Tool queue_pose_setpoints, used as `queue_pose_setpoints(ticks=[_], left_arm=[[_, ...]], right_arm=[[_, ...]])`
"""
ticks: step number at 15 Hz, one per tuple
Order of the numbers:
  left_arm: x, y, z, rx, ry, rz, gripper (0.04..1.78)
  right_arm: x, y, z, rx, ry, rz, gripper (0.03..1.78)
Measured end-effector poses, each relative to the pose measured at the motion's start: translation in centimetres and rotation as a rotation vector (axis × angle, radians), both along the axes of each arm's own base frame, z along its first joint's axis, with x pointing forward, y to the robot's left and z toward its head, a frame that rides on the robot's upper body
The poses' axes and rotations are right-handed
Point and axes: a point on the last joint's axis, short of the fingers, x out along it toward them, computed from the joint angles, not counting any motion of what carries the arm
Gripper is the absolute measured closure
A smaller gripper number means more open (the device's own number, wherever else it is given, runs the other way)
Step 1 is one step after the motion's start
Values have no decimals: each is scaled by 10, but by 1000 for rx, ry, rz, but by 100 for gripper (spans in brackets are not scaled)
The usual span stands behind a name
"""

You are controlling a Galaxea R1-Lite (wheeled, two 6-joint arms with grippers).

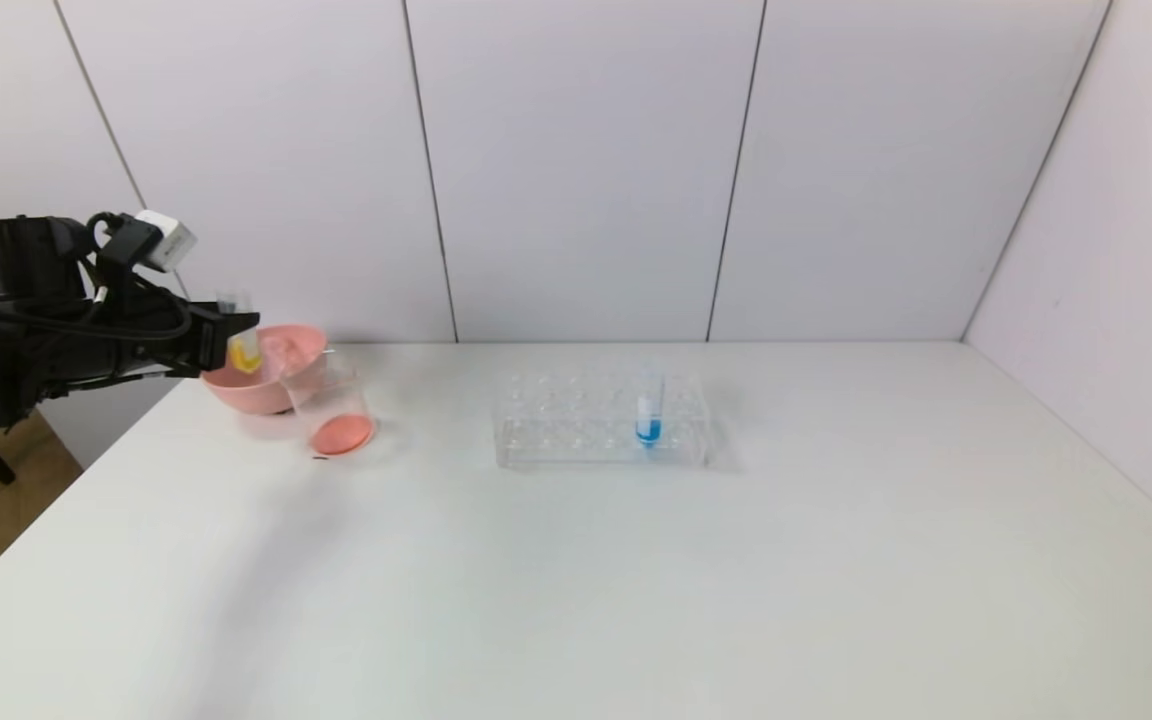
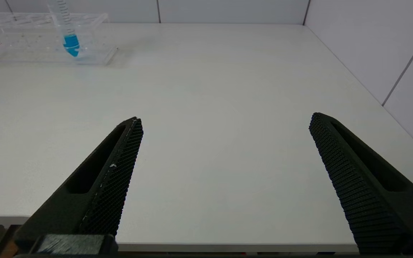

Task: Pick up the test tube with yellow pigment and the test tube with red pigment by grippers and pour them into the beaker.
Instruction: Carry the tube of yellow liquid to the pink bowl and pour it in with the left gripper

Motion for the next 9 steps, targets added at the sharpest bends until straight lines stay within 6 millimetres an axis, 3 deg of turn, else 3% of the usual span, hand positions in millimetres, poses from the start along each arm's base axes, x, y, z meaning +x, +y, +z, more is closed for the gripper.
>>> queue_pose_setpoints(ticks=[9], left_arm=[[9,0,12,147,107,-193,139]], right_arm=[[0,0,0,0,0,0,11]])
